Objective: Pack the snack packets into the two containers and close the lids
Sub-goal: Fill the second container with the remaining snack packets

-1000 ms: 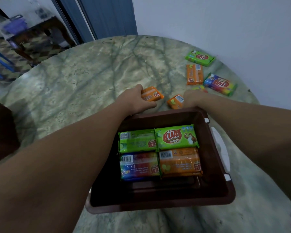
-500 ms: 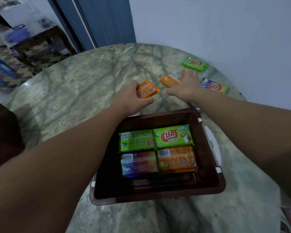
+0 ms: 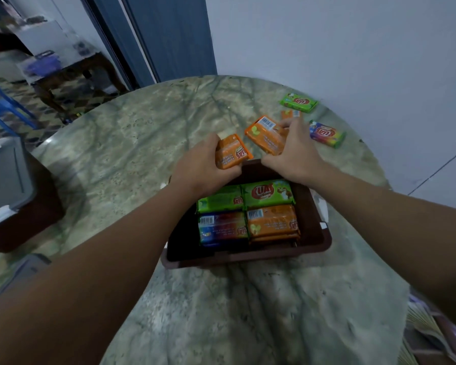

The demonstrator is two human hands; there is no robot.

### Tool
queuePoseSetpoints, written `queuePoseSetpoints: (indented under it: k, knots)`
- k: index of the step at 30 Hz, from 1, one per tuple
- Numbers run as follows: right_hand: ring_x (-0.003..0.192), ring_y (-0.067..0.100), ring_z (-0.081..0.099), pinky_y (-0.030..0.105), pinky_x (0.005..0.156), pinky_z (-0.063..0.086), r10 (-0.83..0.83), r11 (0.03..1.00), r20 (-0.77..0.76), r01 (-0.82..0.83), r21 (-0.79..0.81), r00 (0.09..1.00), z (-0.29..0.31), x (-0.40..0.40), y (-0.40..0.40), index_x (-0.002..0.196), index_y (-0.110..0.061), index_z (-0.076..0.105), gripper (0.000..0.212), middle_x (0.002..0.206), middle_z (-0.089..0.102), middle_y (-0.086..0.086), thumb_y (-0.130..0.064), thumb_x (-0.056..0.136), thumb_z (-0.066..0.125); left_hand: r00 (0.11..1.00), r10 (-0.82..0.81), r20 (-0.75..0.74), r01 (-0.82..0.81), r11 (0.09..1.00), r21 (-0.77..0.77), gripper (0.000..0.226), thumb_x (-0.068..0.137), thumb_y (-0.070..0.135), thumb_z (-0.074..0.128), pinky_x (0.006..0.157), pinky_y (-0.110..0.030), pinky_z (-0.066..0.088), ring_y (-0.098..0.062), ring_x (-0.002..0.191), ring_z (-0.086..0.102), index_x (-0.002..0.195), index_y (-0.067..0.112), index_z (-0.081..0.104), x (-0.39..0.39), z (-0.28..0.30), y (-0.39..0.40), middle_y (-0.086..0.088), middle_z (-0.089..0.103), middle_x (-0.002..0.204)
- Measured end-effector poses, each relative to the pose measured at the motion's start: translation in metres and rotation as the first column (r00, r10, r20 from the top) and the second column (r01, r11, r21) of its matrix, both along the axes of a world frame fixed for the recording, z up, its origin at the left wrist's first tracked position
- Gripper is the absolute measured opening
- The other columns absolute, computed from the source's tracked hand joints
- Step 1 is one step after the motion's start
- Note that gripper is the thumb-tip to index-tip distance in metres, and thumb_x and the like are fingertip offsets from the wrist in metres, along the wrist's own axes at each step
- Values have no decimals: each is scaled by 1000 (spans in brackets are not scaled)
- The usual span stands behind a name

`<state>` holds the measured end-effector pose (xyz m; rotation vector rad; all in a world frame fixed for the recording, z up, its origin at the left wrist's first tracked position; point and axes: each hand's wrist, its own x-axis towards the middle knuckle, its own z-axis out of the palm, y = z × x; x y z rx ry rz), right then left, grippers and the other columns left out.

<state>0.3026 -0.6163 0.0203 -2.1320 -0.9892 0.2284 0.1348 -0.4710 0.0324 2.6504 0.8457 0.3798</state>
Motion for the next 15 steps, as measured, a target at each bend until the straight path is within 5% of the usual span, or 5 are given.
queuePoseSetpoints:
  k: [7, 15]
  knots:
    - [116, 17, 40, 29, 90, 34, 131, 982, 98, -116, -150, 987, -8, -24, -35, 136, -13, 38, 79, 122, 36, 1, -30, 71, 81, 994, -78, -73, 76, 997, -20, 56, 74, 65, 68, 67, -38, 50, -14, 81, 58, 109, 28, 44, -34, -14, -22, 5, 59, 96]
    - [113, 28, 49, 44, 94, 47, 253, 927, 265, -154, -341, 930, -16, -53, -63, 135, -15, 44, 83, 123, 45, 8, -47, 61, 62, 962, -174, -210, 162, 984, -75, 63, 72, 62, 69, 80, -42, 52, -23, 92, 59, 117, 28, 41, -61, -44, -38, -2, 57, 107]
